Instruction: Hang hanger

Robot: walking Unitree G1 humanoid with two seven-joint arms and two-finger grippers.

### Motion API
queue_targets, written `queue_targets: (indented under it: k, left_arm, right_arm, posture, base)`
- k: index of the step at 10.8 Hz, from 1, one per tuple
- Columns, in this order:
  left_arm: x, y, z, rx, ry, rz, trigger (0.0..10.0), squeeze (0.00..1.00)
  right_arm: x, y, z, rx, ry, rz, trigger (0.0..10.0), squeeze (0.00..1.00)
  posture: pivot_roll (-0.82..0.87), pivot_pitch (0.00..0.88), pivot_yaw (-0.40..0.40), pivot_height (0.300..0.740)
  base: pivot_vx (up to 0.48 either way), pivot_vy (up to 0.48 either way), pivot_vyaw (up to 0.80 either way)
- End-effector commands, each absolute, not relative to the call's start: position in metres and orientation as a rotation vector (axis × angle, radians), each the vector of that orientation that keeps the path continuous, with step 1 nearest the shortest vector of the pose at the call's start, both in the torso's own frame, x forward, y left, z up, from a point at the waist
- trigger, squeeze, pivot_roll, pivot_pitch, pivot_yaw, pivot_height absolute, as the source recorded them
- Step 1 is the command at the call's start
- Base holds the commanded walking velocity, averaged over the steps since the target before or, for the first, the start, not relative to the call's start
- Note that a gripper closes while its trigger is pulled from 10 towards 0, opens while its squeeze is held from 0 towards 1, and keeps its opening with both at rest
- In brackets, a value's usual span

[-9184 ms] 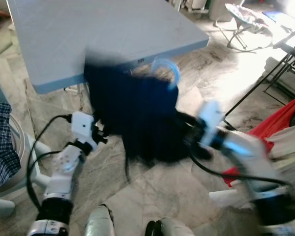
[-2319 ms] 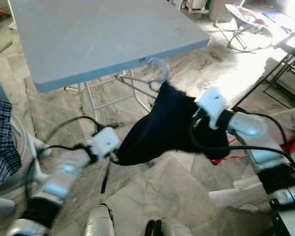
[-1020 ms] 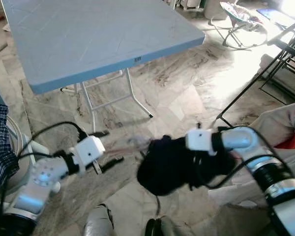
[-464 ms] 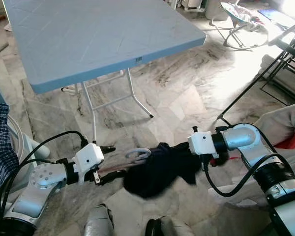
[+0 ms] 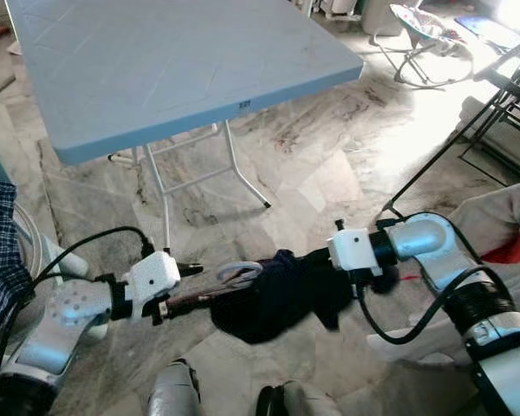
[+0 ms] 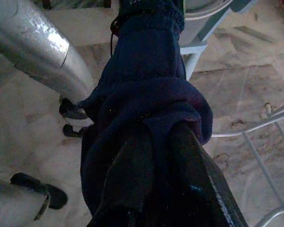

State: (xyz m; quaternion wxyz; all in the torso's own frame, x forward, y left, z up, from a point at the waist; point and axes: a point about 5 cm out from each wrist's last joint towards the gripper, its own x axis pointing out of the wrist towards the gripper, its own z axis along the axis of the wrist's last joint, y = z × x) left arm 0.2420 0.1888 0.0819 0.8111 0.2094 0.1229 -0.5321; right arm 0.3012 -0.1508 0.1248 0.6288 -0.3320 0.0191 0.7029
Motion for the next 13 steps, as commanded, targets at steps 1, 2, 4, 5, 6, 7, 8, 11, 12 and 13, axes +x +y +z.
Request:
queue_targets:
  k: [1,2,4,5,6,7,8,11,12,13]
  left_arm:
    - [0.242,0.188,0.078,0.474,0.276,-1.157,0.0,0.0]
    - [0.243,0.188,0.078,0.488,0.265,-1.159,0.0,0.0]
    - [0.242,0.189,0.075,0.501,0.281,-1.166,0.0,0.0]
    - [0.242,0.191,0.073,0.518,0.289,-1.157,0.0,0.0]
    - [0.243,0.192,0.072,0.52,0.284,-1.149,0.0,0.0]
    - [0.243,0.193,0.071,0.524,0.288,-1.145,0.0,0.0]
    - [0.243,0.194,0.07,0.527,0.291,-1.142,0.0,0.0]
    - [0.244,0.196,0.068,0.526,0.287,-1.135,0.0,0.0]
    - [0.244,0.196,0.067,0.526,0.289,-1.134,0.0,0.0]
    - [0.243,0.196,0.066,0.518,0.29,-1.13,0.0,0.0]
  right_arm:
    - [0.308,-0.149,0.137,-0.786,0.001,1.602,10.0,0.0]
    - [0.31,-0.148,0.14,-0.788,-0.013,1.586,10.0,0.0]
    - [0.32,-0.143,0.15,-0.78,-0.057,1.533,10.0,0.0]
    - [0.321,-0.142,0.152,-0.78,-0.063,1.536,10.0,0.0]
    - [0.321,-0.143,0.152,-0.782,-0.065,1.54,10.0,0.0]
    - [0.321,-0.143,0.153,-0.783,-0.066,1.543,10.0,0.0]
    - [0.321,-0.144,0.154,-0.784,-0.068,1.546,10.0,0.0]
    - [0.321,-0.144,0.154,-0.788,-0.068,1.551,10.0,0.0]
    - [0.321,-0.144,0.154,-0.788,-0.07,1.553,10.0,0.0]
    - [0.321,-0.144,0.155,-0.789,-0.072,1.554,10.0,0.0]
  posture:
    - [0.03,0.132,-0.093,0.74]
    - [0.03,0.132,-0.093,0.74]
    - [0.03,0.129,-0.095,0.74]
    - [0.03,0.13,-0.096,0.74]
    - [0.03,0.131,-0.098,0.74]
    - [0.03,0.131,-0.098,0.74]
    - [0.02,0.133,-0.099,0.74]
    - [0.02,0.133,-0.101,0.74]
    - [0.02,0.134,-0.101,0.74]
    - [0.02,0.134,-0.101,0.74]
  base:
    - [0.0,0.0,0.0]
    - [0.0,0.0,0.0]
    - [0.0,0.0,0.0]
    - [0.0,0.0,0.0]
    - [0.0,0.0,0.0]
    - [0.0,0.0,0.0]
    - [0.0,0.0,0.0]
    - [0.0,0.0,0.0]
    - [0.0,0.0,0.0]
    - [0.0,0.0,0.0]
